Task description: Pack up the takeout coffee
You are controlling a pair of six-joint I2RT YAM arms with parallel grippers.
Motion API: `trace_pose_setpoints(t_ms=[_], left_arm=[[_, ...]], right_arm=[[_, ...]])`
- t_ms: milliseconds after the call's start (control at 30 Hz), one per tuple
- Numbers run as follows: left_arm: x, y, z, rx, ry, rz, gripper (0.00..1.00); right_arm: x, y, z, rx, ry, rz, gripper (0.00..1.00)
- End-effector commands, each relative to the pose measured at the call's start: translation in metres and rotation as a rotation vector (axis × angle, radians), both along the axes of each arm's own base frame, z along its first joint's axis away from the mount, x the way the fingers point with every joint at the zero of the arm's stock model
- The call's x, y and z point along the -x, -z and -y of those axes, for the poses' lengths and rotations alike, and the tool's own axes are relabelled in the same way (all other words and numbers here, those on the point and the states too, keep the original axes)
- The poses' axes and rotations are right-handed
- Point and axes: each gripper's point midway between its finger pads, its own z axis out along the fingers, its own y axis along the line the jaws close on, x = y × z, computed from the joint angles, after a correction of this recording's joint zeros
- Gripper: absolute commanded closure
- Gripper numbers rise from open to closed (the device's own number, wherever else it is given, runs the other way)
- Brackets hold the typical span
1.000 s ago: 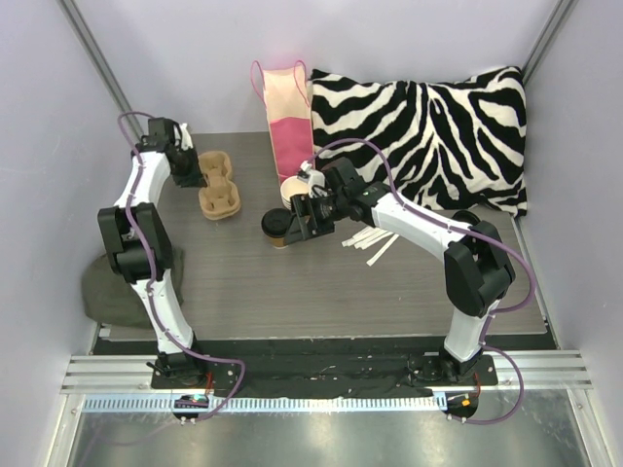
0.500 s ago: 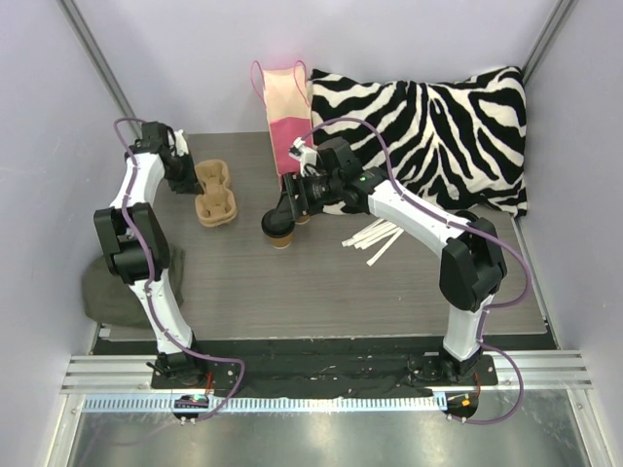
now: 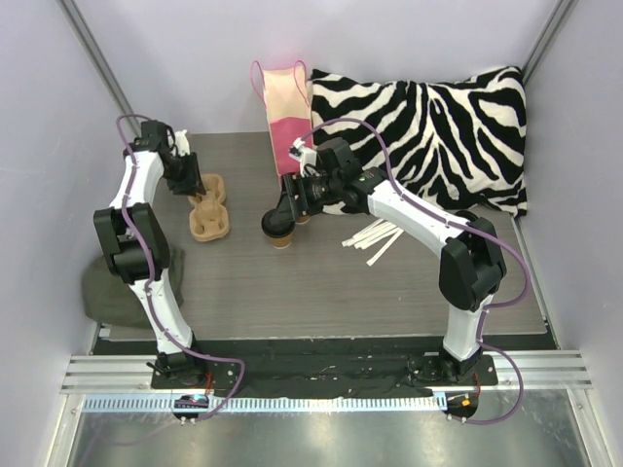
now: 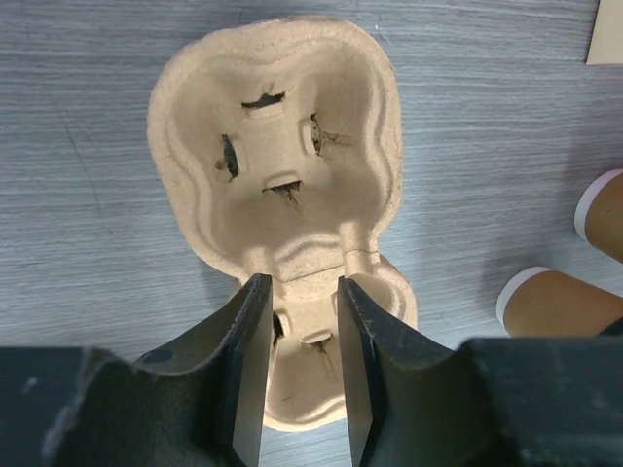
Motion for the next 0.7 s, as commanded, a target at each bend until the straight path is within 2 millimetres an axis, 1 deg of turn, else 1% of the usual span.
trace_pose_setpoints(t_ms=[0, 33, 67, 100, 133, 200, 233, 300, 333, 367, 433, 467, 533, 600, 633, 667], left_arm=[[0.005, -0.029, 0.013, 0.004, 0.052, 0.046, 0.64], [0.007, -0.028, 0.021, 0.003, 0.059, 0.042, 0.65], [0.008, -0.032, 0.024, -0.006, 0.06, 0.053, 0.65], [0.01, -0.028, 0.029, -0.014, 0.066, 0.046, 0.65], [0.007, -0.029, 0.036, -0.026, 0.068, 0.064, 0.66], [0.003, -0.027, 0.036, -0.06, 0.054, 0.072, 0.69], [-0.001, -0.031, 0.041, -0.072, 0.06, 0.083, 0.71], [-0.006, -0.024, 0.044, -0.089, 0.054, 0.065, 0.71], [-0.009, -0.028, 0.049, -0.093, 0.063, 0.073, 0.71], [-0.011, -0.026, 0.05, -0.104, 0.066, 0.07, 0.7], [-0.015, -0.021, 0.047, -0.13, 0.065, 0.064, 0.69], [-0.017, -0.02, 0.06, -0.14, 0.092, 0.069, 0.69], [-0.02, -0.015, 0.061, -0.158, 0.099, 0.061, 0.67], [-0.023, -0.016, 0.058, -0.174, 0.1, 0.063, 0.66], [-0.023, -0.01, 0.056, -0.18, 0.101, 0.046, 0.66], [-0.026, -0.012, 0.056, -0.189, 0.105, 0.052, 0.66]], right_arm=[[-0.002, -0.016, -0.001, -0.031, 0.0, 0.046, 0.25], [-0.002, -0.015, -0.001, -0.032, 0.002, 0.042, 0.25], [-0.003, -0.015, -0.001, -0.032, 0.003, 0.04, 0.26], [-0.003, -0.014, -0.001, -0.03, 0.003, 0.036, 0.26], [-0.003, -0.013, -0.001, -0.031, 0.007, 0.032, 0.26], [-0.004, -0.013, -0.001, -0.034, 0.009, 0.031, 0.26], [-0.003, -0.013, -0.002, -0.035, 0.008, 0.031, 0.26], [-0.003, -0.012, -0.002, -0.036, 0.009, 0.027, 0.26], [-0.002, -0.012, -0.002, -0.035, 0.009, 0.026, 0.26], [-0.002, -0.013, -0.001, -0.036, 0.008, 0.029, 0.26], [-0.001, -0.012, -0.001, -0.033, 0.01, 0.026, 0.26], [-0.002, -0.011, -0.001, -0.034, 0.01, 0.027, 0.26], [-0.002, -0.011, 0.0, -0.034, 0.011, 0.028, 0.25], [-0.001, -0.011, -0.001, -0.035, 0.009, 0.022, 0.25], [0.0, -0.011, -0.001, -0.035, 0.008, 0.023, 0.26], [-0.001, -0.011, 0.0, -0.034, 0.009, 0.024, 0.26]])
